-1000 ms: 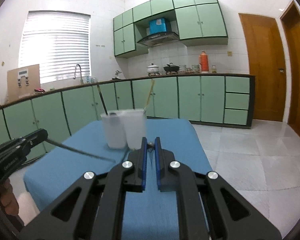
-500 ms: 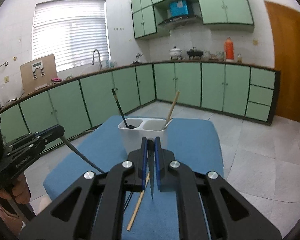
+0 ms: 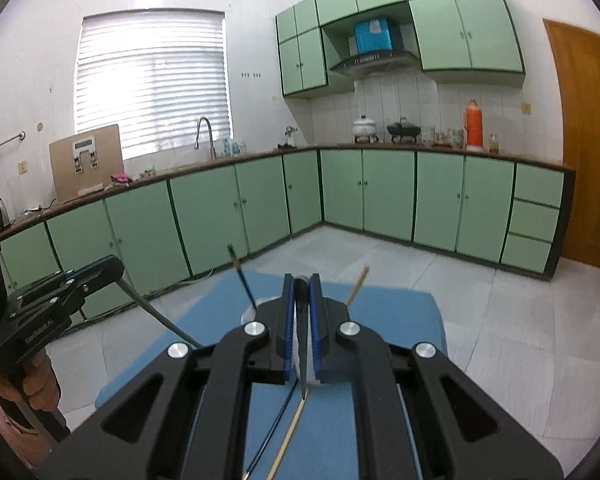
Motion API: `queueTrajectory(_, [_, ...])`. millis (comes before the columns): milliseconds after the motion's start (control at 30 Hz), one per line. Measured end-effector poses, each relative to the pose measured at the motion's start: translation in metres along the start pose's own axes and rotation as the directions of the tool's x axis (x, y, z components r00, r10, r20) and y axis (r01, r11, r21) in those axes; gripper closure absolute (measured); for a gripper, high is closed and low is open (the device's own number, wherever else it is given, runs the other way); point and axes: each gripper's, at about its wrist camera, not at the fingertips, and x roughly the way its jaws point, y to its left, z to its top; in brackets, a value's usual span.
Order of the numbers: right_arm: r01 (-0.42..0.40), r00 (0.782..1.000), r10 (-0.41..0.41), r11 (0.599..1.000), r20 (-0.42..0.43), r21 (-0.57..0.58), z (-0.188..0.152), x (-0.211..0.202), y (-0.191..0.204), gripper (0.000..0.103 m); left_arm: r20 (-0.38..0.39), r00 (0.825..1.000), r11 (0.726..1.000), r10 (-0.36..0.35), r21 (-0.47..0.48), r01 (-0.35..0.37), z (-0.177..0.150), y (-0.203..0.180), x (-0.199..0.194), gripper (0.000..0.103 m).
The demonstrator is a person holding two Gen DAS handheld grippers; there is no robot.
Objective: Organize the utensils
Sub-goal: 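Carry both grey chopsticks over the white holder and lower them in, then open both tools to release the chopsticks into the holder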
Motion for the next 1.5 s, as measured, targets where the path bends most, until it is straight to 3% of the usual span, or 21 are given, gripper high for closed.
queueTrajectory(300, [0.048, 0.999, -0.046, 0.997, 0.029, -0.057, 0.052, 0.047, 0.000, 0.097, 0.106, 0.993, 0.997, 0.056, 0.048, -0.062, 0.049, -0.006, 0.041, 0.096])
queueTrajectory(500, [0.059, 0.997, -0.061, 0.997, -0.038, -0.048, 0.053, 0.105, -0.008, 0.097, 0.027, 0.997, 0.996, 0.078, 0.050, -0.079, 0.045, 0.004, 0.103, 0.096])
queueTrajectory(833, [0.043, 0.993, -0.042, 0.999, -0.114, 0.007, 0.021, 0.177, -0.023, 0.097, -0.085, 0.991, 0.995, 0.100, 0.037, -0.097, 0.012, 0.023, 0.181, 0.096])
queueTrajectory(1200, [0.077, 0.986, -0.074, 0.997, -0.152, 0.013, -0.008, 0.203, -0.027, 0.097, -0.166, 0.980, 0.994, 0.111, 0.020, -0.109, -0.013, 0.037, 0.214, 0.096])
queueTrajectory(1433, [0.091, 0.987, -0.089, 0.996, -0.136, 0.009, -0.011, 0.192, -0.029, 0.094, -0.151, 0.982, 0.993, 0.116, 0.011, -0.116, -0.018, 0.043, 0.203, 0.094])
queueTrajectory(1500, [0.094, 0.988, -0.094, 0.996, -0.126, -0.001, -0.012, 0.187, -0.028, 0.090, -0.145, 0.983, 0.994, 0.112, 0.012, -0.111, -0.015, 0.043, 0.201, 0.088])
